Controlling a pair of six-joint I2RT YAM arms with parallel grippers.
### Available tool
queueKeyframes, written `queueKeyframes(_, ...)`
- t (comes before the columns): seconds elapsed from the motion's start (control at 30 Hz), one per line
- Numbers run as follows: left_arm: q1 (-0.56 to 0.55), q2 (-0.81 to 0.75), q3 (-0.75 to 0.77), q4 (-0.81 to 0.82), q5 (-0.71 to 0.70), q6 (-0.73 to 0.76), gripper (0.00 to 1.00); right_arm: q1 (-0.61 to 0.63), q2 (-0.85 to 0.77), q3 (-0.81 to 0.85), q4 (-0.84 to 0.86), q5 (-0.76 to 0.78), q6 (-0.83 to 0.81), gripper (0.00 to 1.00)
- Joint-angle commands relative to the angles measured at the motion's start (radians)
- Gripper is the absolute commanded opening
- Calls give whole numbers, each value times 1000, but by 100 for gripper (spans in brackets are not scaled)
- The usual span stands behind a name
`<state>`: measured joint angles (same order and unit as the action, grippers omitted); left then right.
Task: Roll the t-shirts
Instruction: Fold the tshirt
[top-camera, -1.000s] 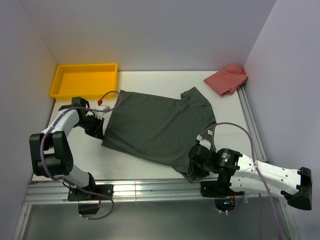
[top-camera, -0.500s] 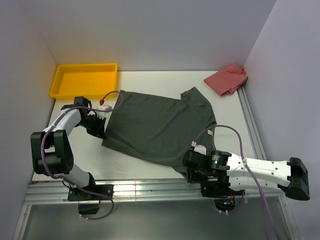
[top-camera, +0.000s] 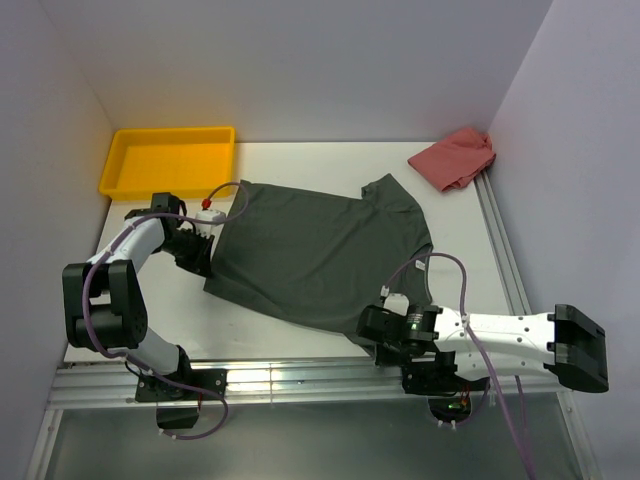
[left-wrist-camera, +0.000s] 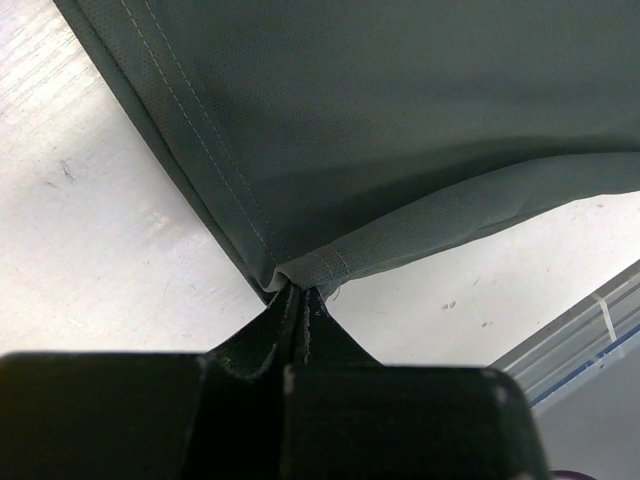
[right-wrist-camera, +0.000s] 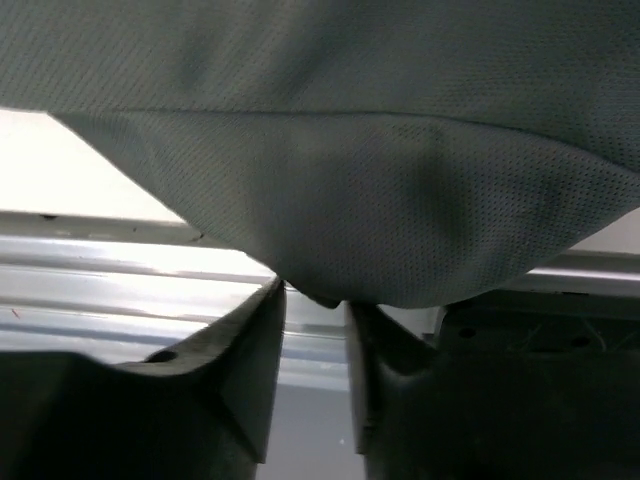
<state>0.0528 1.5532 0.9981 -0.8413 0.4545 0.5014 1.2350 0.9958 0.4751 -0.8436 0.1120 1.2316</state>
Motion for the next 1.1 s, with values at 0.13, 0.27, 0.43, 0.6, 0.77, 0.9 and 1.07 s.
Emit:
queueKeyframes(0.13, -10, -25, 22, 15, -13, -14, 0, 9, -72, 98, -72, 115, 52, 10)
queueKeyframes(0.27, -11, -27, 23, 16, -17, -15, 0, 8, -111, 198, -182, 173, 52, 9)
queueKeyframes(0.43, -14, -27, 25, 21, -20, -20, 0, 6, -143, 296, -274, 247, 52, 9)
queueKeyframes(0.6, -21, -19, 33, 31, -28, -32, 0, -43, -138, 353, -295, 290, -1, 10)
queueKeyframes(0.77, -25, -7, 40, 48, -43, -47, 0, -167, -161, 367, -238, 288, -131, 10)
queueKeyframes(0.9, -28, 10, 48, 65, -50, -60, 0, -313, -164, 376, -164, 273, -222, 10)
queueKeyframes(1.07, -37, 42, 66, 85, -57, -81, 0, -423, -132, 378, -89, 255, -308, 9)
